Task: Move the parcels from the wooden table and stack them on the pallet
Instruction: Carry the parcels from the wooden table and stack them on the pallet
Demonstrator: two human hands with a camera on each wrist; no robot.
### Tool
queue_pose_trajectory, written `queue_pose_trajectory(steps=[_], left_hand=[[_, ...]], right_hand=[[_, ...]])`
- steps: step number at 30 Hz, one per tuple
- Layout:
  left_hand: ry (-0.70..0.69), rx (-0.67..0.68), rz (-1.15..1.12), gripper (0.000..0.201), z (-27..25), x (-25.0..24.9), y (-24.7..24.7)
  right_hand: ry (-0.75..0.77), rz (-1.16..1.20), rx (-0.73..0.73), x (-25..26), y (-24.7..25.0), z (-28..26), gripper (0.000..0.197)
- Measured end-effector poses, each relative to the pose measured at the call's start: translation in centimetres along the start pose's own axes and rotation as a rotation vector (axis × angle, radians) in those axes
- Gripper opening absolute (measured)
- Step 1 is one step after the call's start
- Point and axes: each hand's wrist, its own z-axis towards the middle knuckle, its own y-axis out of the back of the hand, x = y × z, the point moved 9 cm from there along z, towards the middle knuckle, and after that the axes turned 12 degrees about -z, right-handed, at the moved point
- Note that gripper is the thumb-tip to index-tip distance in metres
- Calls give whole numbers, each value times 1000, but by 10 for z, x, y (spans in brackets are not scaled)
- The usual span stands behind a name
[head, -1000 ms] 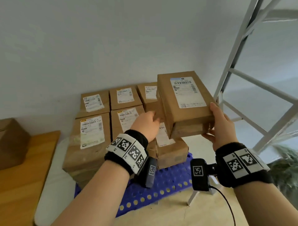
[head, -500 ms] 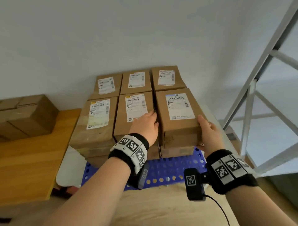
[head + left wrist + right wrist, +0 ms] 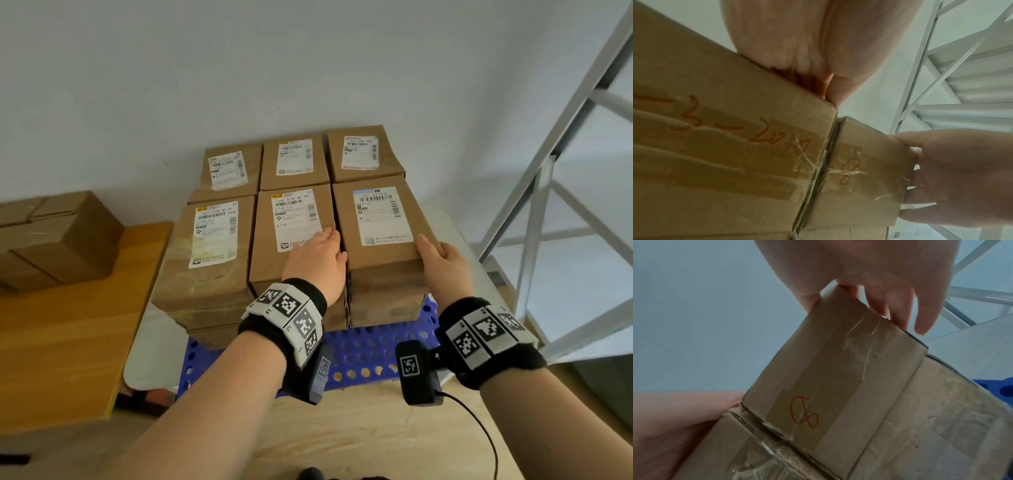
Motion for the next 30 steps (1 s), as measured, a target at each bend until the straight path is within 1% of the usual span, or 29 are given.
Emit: queue_pose_trajectory(steps=[3,5,7,9,11,16,18,26,30], left_hand=[[-2,-11,-6,49,0,0,0],[-6,-15,-7,49,0,0,0],[-12,-22,-4,49,-1,0,1],[-18,-33,-4,49,-1,0,1],[-17,-45,-2,49,-3,0,1],[-15,-59,5,49,-4,-2,1],[-12,-66,6,49,-4,-2,2],[-15,-82,27,50,-4,-3,1],[-26,-85,-31,49,-5,-3,5]], right_hand=[[27,-31,-46,3,3,-1,56],[102,-106,-116,12,8,-5,63],[258,-221,-182,31,9,-15,61],[410,-344,-195,49,1,-26,55],[472,-472,-196,56,-9,-31,50],[493,-697,-171,50,-22,-31,46],[502,-738,-160,49,-24,-31,47],[486,-764,-133,49,-24,-32,48],[436,-695,-43,50,-22,-31,45]])
